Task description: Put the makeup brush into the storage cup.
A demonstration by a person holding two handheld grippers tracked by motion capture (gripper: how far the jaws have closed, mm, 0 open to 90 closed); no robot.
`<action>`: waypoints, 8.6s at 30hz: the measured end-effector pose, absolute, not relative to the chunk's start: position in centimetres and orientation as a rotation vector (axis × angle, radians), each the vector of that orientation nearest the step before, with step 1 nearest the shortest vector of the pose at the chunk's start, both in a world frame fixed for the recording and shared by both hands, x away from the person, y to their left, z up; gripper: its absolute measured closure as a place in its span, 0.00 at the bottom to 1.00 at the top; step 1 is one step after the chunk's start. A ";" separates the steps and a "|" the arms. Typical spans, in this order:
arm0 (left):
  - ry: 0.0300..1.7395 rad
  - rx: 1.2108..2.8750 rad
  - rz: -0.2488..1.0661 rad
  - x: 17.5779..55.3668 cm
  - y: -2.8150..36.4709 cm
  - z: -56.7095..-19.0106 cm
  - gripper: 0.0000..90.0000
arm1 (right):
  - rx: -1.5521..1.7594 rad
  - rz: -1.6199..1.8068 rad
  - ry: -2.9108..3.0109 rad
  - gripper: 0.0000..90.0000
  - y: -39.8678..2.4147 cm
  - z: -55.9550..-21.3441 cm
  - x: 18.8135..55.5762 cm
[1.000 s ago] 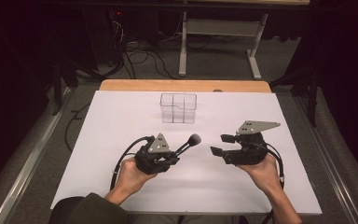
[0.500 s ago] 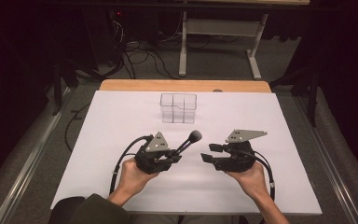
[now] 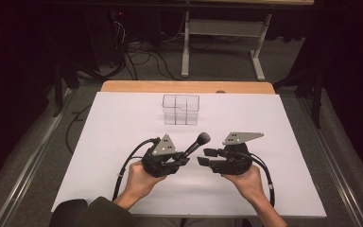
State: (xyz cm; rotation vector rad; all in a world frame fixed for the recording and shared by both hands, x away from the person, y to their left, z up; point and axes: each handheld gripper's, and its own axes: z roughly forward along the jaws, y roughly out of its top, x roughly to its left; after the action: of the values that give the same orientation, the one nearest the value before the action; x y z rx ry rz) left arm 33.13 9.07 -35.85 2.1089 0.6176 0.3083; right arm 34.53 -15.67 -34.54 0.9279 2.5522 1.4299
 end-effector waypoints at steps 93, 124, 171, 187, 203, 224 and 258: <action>0.593 2.083 0.347 32.6 8.8 -35.3 0.80 | 0.835 1.560 2.338 0.47 -18.9 -33.2 33.2; 0.620 2.030 0.343 32.6 10.2 -34.6 0.80 | 1.101 1.418 2.167 0.40 -25.0 -37.0 35.6; 0.773 1.845 0.443 39.9 12.1 -29.8 0.80 | 1.167 1.300 2.102 0.31 -25.3 -40.1 35.5; 0.811 1.841 0.454 43.0 10.2 -29.2 0.80 | 1.176 1.291 2.107 0.31 -25.4 -40.1 35.5; 0.855 1.842 0.482 45.2 9.5 -28.7 0.80 | 1.180 1.294 2.091 0.31 -25.7 -40.1 35.5; 0.898 1.848 0.498 48.2 7.7 -28.6 0.80 | 1.180 1.303 2.103 0.32 -25.6 -40.1 35.5; 1.020 1.803 0.528 52.5 7.0 -30.2 0.79 | 1.165 1.304 2.128 0.33 -25.2 -40.2 35.5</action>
State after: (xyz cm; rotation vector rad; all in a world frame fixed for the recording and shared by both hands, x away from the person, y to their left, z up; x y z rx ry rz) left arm 52.48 7.01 -30.16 1.8028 1.0201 0.5276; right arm 35.52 -25.17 -40.25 1.1650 2.1277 1.3037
